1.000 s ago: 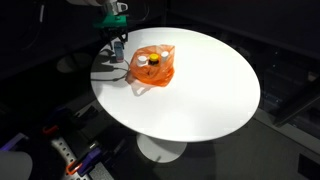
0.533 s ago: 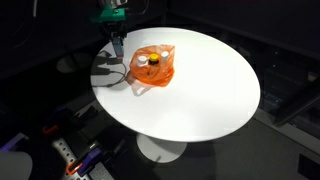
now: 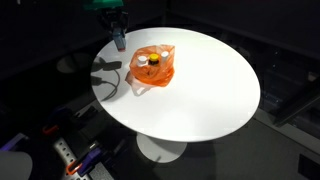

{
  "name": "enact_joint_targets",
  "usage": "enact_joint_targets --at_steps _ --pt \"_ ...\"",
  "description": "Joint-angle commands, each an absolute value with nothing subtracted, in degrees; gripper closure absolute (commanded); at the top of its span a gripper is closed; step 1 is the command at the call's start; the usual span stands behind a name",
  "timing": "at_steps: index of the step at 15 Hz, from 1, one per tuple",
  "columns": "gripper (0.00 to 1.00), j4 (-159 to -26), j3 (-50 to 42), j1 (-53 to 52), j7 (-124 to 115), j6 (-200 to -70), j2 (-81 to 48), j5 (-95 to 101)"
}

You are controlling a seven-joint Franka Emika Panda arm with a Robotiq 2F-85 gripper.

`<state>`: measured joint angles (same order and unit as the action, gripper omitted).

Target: Put the blue box in the plastic bag

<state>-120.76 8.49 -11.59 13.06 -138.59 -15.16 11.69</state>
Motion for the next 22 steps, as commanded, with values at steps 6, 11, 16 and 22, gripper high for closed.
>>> enact_joint_targets --at_steps 6,11,16,22 --pt "0.81 -128.73 6.38 -6.04 11.47 -141.24 -5.52 7.61" --pt "0.81 -129.6 4.83 -3.49 9.47 -142.38 -4.14 -0.7" --pt "0.81 -129.86 4.54 -3.26 7.82 -143.11 -3.72 -4.54" --pt "0.56 -128.16 4.32 -3.07 8.75 -141.72 -5.9 -3.78"
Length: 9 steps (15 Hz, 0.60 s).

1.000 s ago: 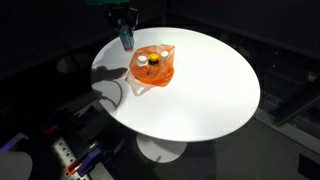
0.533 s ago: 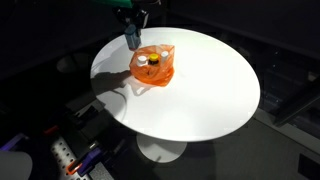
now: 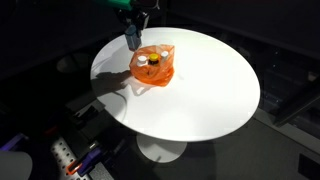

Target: Put the blue box in the plastic bag

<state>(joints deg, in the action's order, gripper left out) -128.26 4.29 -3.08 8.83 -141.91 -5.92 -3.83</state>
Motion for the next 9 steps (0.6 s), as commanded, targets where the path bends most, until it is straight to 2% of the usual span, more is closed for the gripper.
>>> enact_joint_targets --at_steps 1,9 --pt "0.81 -127.48 4.3 -3.21 7.21 -140.39 -6.27 -3.84" --pt "0.81 -125.35 3.33 -2.9 -6.04 -136.95 -6.76 -6.9"
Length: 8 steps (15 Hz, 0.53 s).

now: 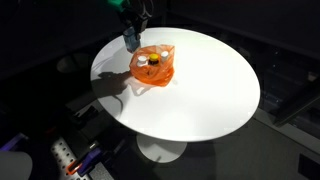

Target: Put the blue box in the plastic bag

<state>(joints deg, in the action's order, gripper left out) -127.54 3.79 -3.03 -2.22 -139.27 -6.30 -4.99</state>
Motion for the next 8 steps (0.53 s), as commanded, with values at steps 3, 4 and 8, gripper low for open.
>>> enact_joint_targets --at_steps 3,4,8 --pt "0.81 -124.48 2.56 -2.73 -10.28 -137.02 -7.39 -7.3" --pt "0.81 -124.16 2.25 -2.6 -11.47 -136.98 -7.78 -7.36" --pt "0.81 -123.08 1.19 -2.03 -13.69 -137.02 -9.9 -8.64"
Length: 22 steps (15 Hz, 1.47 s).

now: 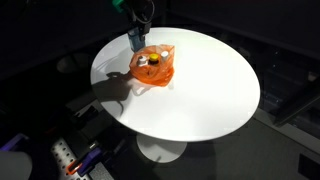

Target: Put the blue box in the plastic bag

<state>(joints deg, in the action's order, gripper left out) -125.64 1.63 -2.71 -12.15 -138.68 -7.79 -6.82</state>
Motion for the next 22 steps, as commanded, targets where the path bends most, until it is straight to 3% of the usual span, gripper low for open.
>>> enact_joint_targets --at_steps 1,22 --pt "0.81 -122.64 1.06 -1.86 -13.48 -137.14 -10.63 -9.4" --pt "0.81 -112.07 1.68 -1.14 -12.32 -137.05 -22.79 -14.88"
